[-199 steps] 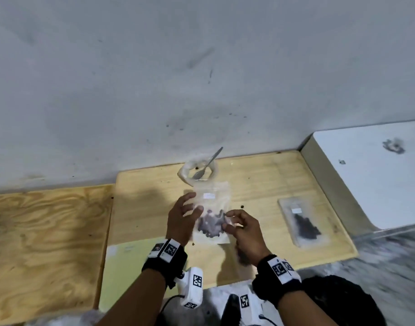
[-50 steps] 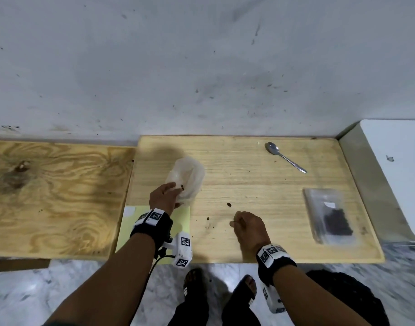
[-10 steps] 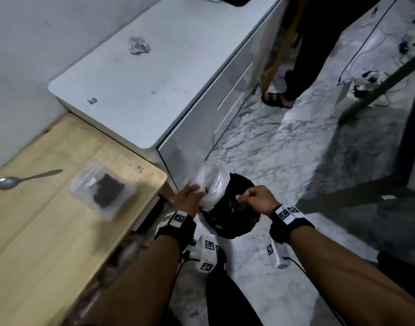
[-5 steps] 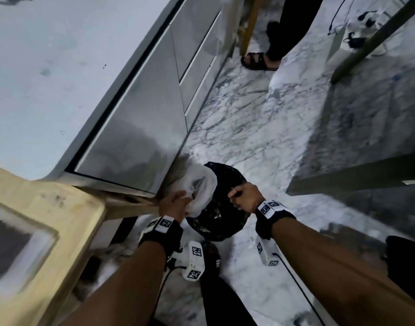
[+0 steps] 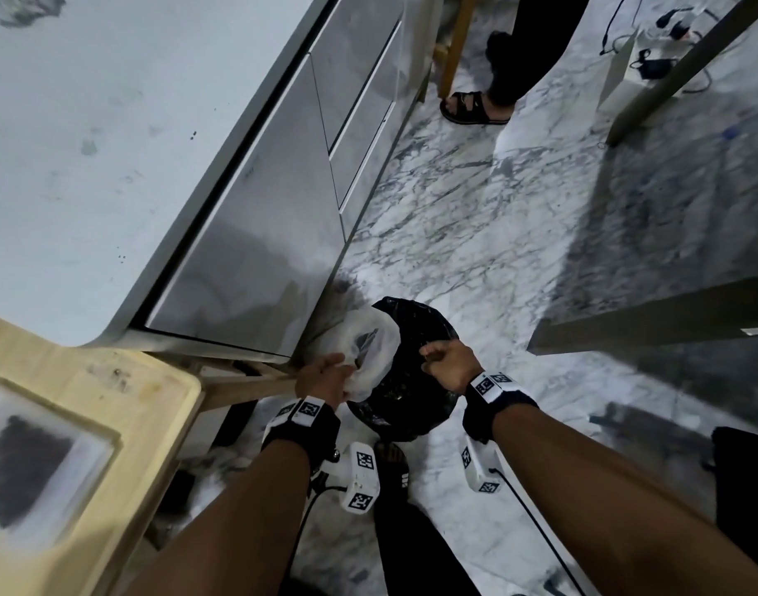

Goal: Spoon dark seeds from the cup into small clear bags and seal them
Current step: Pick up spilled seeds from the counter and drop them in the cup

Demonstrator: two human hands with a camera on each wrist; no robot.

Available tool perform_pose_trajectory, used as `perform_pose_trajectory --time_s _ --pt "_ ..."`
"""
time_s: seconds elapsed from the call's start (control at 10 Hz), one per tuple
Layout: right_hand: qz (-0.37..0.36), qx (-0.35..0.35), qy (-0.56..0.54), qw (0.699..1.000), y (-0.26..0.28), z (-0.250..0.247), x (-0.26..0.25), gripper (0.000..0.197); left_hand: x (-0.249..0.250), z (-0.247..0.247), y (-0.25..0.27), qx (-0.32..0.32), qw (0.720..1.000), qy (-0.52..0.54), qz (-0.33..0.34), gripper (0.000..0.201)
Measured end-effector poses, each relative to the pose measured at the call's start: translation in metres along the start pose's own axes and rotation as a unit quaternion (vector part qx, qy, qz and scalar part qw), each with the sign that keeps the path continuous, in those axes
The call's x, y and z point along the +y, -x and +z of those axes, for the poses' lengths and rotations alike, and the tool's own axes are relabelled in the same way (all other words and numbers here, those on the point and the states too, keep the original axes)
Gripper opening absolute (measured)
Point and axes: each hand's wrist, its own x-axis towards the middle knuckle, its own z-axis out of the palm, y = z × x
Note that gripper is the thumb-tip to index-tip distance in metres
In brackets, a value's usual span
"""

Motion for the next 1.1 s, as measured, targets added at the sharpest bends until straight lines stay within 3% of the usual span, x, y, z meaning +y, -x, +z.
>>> perform_pose_trajectory --time_s 0.1,0.2,0.4,0.6,0.7,0.9,1.1 --pt "-0.002 0.001 -0.023 1.0 0.001 -0.001 0.006 0.034 0.001 0.002 -0.002 -0.015 1.0 -0.018 -0.013 0.015" --pt "0.008 0.013 -0.044 0.999 0.004 -0.003 0.017 0.03 0.001 0.009 -0.002 -0.039 0.998 -0.025 -0.036 0.013" --pt "0.041 0.025 -0.077 0.996 0.014 -0.016 0.04 0.017 -0.013 0.037 -0.002 -0.047 0.996 -0.069 -0.008 0.019" --pt "0.08 0.033 -0.119 0.989 0.023 -0.034 0.046 0.012 -0.008 0.051 0.003 -0.056 0.993 -0.092 -0.048 0.008" --pt "0.084 0.038 -0.124 0.988 0.026 -0.038 0.044 0.011 -0.01 0.053 0.004 -0.056 0.991 -0.11 -0.047 0.019" --pt "0.075 0.024 -0.123 0.989 0.032 -0.039 0.035 0.009 -0.009 0.05 0.014 -0.063 0.992 -0.105 -0.009 0.012" --pt "0.053 0.016 -0.116 0.992 0.052 -0.038 0.024 0.008 -0.001 0.036 0.025 -0.055 0.994 -0.093 -0.015 0.01"
